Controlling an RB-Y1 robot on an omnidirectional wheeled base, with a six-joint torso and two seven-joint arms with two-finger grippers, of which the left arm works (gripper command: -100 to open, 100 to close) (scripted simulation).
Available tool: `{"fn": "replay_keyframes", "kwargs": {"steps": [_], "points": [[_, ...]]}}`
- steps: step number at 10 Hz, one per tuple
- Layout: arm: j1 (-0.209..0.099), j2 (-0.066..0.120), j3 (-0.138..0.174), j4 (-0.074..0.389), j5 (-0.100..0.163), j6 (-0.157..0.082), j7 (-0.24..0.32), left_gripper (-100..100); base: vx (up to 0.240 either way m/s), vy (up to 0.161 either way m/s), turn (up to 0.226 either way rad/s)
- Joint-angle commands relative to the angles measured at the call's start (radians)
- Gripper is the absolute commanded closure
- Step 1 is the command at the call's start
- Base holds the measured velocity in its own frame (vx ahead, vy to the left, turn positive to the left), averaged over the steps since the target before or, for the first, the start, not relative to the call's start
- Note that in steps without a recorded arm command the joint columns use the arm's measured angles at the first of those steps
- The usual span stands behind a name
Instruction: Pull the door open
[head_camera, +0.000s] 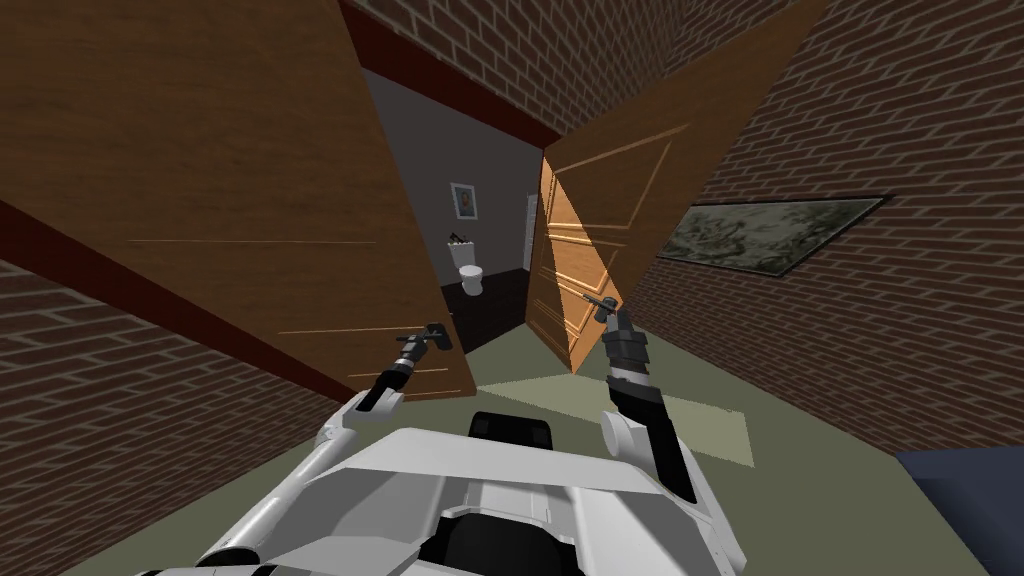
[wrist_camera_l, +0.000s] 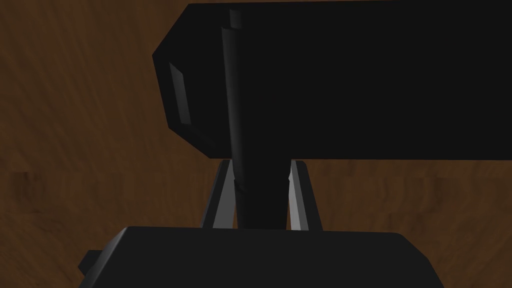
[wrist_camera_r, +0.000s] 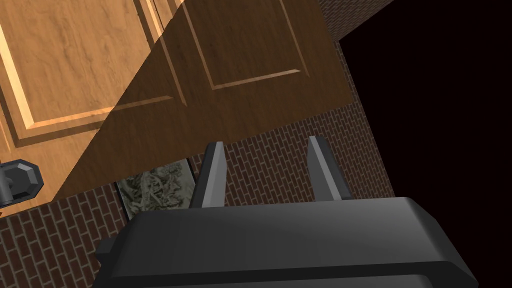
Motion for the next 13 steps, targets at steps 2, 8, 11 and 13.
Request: {"fn": "replay_keyframes", "kwargs": {"steps": [2, 8, 11, 13], "points": [[0.045, 0.033, -0.023, -0.021, 0.001, -0.038, 0.027, 100, -0.215, 0.06, -0.143], [0.107, 0.08, -0.06, -0.045, 0.002, -0.098, 0.066, 100, -0.18, 0.048, -0.1], [0.132, 0.108, -0.072, -0.043, 0.004, -0.138, 0.087, 100, -0.226, 0.083, -0.18], [0.15, 0.128, -0.08, -0.041, 0.005, -0.167, 0.102, 100, -0.204, 0.041, -0.134]]}}
